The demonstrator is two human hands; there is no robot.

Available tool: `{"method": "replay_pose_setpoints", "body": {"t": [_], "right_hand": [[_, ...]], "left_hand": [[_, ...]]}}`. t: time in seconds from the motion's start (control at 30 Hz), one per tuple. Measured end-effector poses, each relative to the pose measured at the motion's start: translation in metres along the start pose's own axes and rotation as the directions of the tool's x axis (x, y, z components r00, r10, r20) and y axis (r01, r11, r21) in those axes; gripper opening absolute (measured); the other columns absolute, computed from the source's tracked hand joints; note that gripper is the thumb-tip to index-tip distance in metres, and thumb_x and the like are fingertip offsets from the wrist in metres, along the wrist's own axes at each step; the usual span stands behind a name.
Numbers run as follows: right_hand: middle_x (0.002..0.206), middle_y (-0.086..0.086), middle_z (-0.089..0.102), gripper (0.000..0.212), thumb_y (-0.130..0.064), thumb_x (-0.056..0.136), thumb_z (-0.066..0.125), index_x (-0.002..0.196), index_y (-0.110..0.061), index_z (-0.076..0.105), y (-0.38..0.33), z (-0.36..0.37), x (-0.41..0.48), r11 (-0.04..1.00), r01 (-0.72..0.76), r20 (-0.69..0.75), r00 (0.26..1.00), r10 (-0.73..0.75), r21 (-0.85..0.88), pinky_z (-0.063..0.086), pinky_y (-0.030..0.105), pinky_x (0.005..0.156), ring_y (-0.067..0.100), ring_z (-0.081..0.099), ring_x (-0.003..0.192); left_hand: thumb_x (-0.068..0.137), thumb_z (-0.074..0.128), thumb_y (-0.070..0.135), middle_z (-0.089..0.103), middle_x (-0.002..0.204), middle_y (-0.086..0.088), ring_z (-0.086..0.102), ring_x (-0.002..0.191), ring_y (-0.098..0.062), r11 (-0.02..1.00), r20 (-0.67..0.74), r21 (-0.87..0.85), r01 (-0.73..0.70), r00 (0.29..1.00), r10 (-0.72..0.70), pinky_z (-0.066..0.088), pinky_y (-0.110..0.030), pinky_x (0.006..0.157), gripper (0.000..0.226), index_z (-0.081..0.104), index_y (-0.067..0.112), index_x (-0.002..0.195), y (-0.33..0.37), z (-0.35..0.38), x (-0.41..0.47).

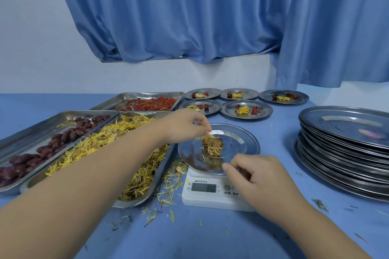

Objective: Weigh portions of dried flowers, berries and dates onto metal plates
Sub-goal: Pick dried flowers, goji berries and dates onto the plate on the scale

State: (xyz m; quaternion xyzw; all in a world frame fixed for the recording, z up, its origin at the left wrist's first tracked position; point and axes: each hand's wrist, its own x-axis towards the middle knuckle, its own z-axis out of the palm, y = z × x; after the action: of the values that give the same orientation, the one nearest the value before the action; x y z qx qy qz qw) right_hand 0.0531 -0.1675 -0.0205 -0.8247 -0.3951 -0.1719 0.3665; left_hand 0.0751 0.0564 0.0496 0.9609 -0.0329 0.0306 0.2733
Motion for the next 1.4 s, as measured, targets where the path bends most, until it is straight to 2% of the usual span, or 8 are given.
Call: {"method": "replay_pose_setpoints", "body": {"t": [0.07, 0.23, 0.57, 0.77, 0.93, 1.1, 1.3, 1.4], "right_hand": [[0.05, -0.002, 0.044, 0.037, -0.038, 0.088, 0.054, 0.059, -0.019, 0.045, -0.002, 0.0, 0.0, 1.0, 0.001, 0.008, 1.0, -0.001, 0.002, 0.04, 0.036, 0.053, 0.017, 0.045, 0.053], [0.049, -0.003, 0.041, 0.037, -0.036, 0.089, 0.056, 0.058, -0.018, 0.046, -0.006, 0.001, -0.004, 0.999, 0.026, 0.009, 1.0, -0.026, -0.039, 0.038, 0.033, 0.053, 0.015, 0.043, 0.052], [0.056, -0.01, 0.046, 0.032, -0.04, 0.09, 0.041, 0.066, -0.024, 0.053, -0.068, 0.048, 0.027, 0.966, 0.247, -0.067, 0.965, -0.252, -0.079, 0.042, 0.031, 0.049, 0.008, 0.046, 0.054], [0.061, -0.013, 0.048, 0.025, -0.03, 0.091, 0.044, 0.074, -0.023, 0.062, -0.081, 0.083, 0.035, 0.954, 0.279, -0.126, 0.948, -0.292, -0.109, 0.038, 0.024, 0.049, 0.003, 0.043, 0.056], [0.061, -0.016, 0.046, 0.027, -0.036, 0.092, 0.04, 0.075, -0.03, 0.059, -0.073, 0.088, 0.032, 0.956, 0.266, -0.071, 0.958, -0.276, -0.125, 0.033, 0.018, 0.052, 0.002, 0.042, 0.057], [0.06, -0.016, 0.045, 0.026, -0.036, 0.091, 0.041, 0.074, -0.031, 0.06, -0.07, 0.093, 0.037, 0.958, 0.253, -0.055, 0.963, -0.262, -0.139, 0.035, 0.021, 0.051, 0.001, 0.042, 0.055], [0.063, -0.019, 0.043, 0.023, -0.033, 0.091, 0.043, 0.075, -0.029, 0.06, -0.065, 0.093, 0.038, 0.961, 0.257, -0.065, 0.962, -0.264, -0.104, 0.036, 0.021, 0.056, 0.001, 0.042, 0.058], [0.062, -0.018, 0.045, 0.023, -0.034, 0.091, 0.044, 0.075, -0.029, 0.06, -0.066, 0.093, 0.039, 0.961, 0.258, -0.065, 0.962, -0.265, -0.096, 0.036, 0.02, 0.056, 0.002, 0.043, 0.058]], "left_hand": [[0.094, 0.059, 0.03, 0.065, 0.112, 0.016, 0.059, 0.105, -0.002, 1.0, -0.033, -0.03, 0.008, 0.999, -0.009, 0.044, -0.027, 0.091, 0.014, 0.071, 0.032, 0.101, -0.003, -0.008, -0.008], [0.096, 0.056, 0.032, 0.063, 0.108, 0.023, 0.055, 0.097, 0.008, 0.991, -0.136, -0.135, -0.002, 0.991, -0.016, 0.04, -0.016, 0.074, 0.016, 0.07, 0.036, 0.103, -0.017, -0.022, -0.032], [0.096, 0.056, 0.03, 0.072, 0.092, 0.017, 0.066, 0.08, 0.004, 0.979, -0.334, -0.178, 0.103, 0.929, -0.159, 0.051, -0.03, 0.078, 0.016, 0.07, 0.038, 0.099, -0.089, -0.077, -0.104], [0.097, 0.054, 0.036, 0.072, 0.088, -0.007, 0.067, 0.086, -0.026, 0.922, -0.5, -0.208, 0.326, 0.775, -0.386, 0.052, -0.042, 0.083, 0.02, 0.071, 0.026, 0.09, -0.175, -0.129, -0.137], [0.099, 0.05, 0.035, 0.067, 0.115, -0.016, 0.059, 0.108, -0.034, 0.829, -0.506, -0.131, 0.544, 0.682, -0.528, 0.043, -0.043, 0.096, 0.026, 0.068, 0.018, 0.106, -0.245, -0.127, -0.152], [0.099, 0.045, 0.015, 0.055, 0.139, -0.005, 0.051, 0.124, -0.024, 0.731, -0.262, 0.193, 0.655, 0.752, -0.604, 0.035, -0.036, 0.107, 0.033, 0.065, 0.022, 0.124, -0.271, -0.12, -0.139], [0.09, 0.056, 0.011, 0.062, 0.122, -0.007, 0.058, 0.108, -0.024, 0.707, -0.247, 0.17, 0.686, 0.724, -0.644, 0.042, -0.039, 0.103, 0.026, 0.068, 0.023, 0.109, -0.274, -0.131, -0.131], [0.086, 0.067, 0.01, 0.069, 0.101, -0.004, 0.062, 0.09, -0.018, 0.741, -0.334, 0.061, 0.669, 0.713, -0.616, 0.044, -0.032, 0.084, 0.011, 0.069, 0.019, 0.092, -0.278, -0.129, -0.133]]}}
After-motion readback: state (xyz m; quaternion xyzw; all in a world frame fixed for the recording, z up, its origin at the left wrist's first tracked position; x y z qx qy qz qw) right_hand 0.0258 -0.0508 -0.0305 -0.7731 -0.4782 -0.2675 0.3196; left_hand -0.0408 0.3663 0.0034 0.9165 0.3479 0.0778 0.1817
